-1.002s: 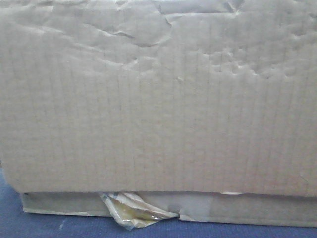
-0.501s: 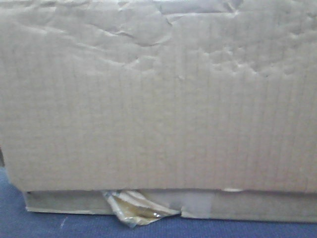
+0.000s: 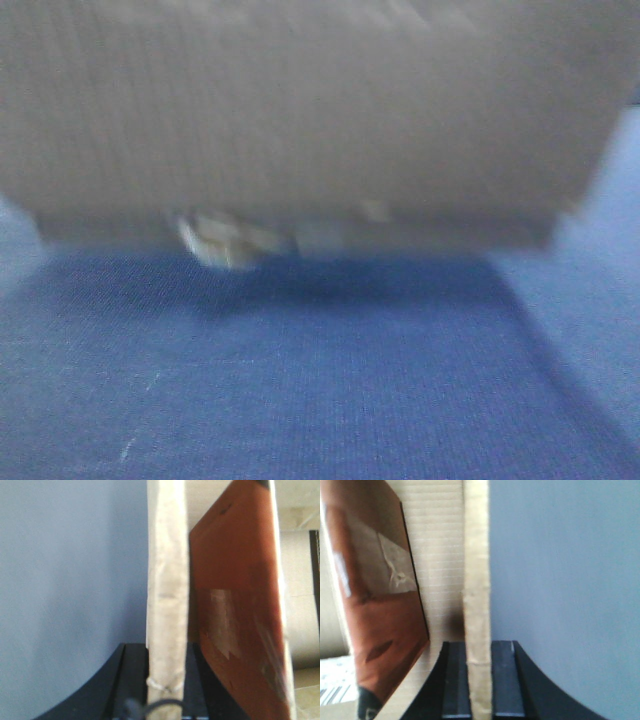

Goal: Stack two boxes on right shelf middle
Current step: 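Lift the two stacked boxes off the table with both grippers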

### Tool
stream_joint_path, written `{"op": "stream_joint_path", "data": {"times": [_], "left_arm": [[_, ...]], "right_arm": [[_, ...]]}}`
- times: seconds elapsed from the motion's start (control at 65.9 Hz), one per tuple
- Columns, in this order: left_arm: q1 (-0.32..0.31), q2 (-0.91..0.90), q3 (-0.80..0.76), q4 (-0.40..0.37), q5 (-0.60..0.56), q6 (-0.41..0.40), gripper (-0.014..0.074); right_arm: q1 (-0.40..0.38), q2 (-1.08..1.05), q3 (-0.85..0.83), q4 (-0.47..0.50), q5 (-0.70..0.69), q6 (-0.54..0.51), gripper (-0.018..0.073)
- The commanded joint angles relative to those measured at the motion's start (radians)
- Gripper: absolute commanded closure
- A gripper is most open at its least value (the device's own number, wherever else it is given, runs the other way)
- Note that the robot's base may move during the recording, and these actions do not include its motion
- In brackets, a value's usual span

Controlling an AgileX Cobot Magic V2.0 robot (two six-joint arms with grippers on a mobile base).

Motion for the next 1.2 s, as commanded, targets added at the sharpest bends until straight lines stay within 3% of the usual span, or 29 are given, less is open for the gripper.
{"op": "stream_joint_path", "data": {"times": [0.0,0.197,0.273,0.395,0.562,1.184], "left_arm": [[-0.007,-0.052,-0.015,0.066,-0.072,-0.044,0.0707],[-0.005,-0.087,-0.015,0.193,-0.151,-0.044,0.0707],[-0.005,-0.087,-0.015,0.197,-0.166,-0.044,0.0707],[-0.005,-0.087,-0.015,0.203,-0.168,-0.118,0.0707],[-0.005,-0.087,-0.015,0.284,-0.168,-0.118,0.0707],[-0.005,-0.087,-0.015,0.277,-0.166,-0.118,0.0707]], "right_arm": [[0.003,-0.009,-0.046,-0.094,-0.064,0.024,0.0711],[0.003,-0.009,-0.084,-0.138,-0.161,0.024,0.0711],[0.003,-0.009,-0.084,-0.138,-0.19,0.024,0.0711],[0.003,-0.009,-0.084,-0.162,-0.201,0.024,0.0711],[0.003,-0.009,-0.084,-0.186,-0.201,0.024,0.0711],[0.003,-0.005,-0.082,-0.188,-0.205,0.024,0.0711]]}}
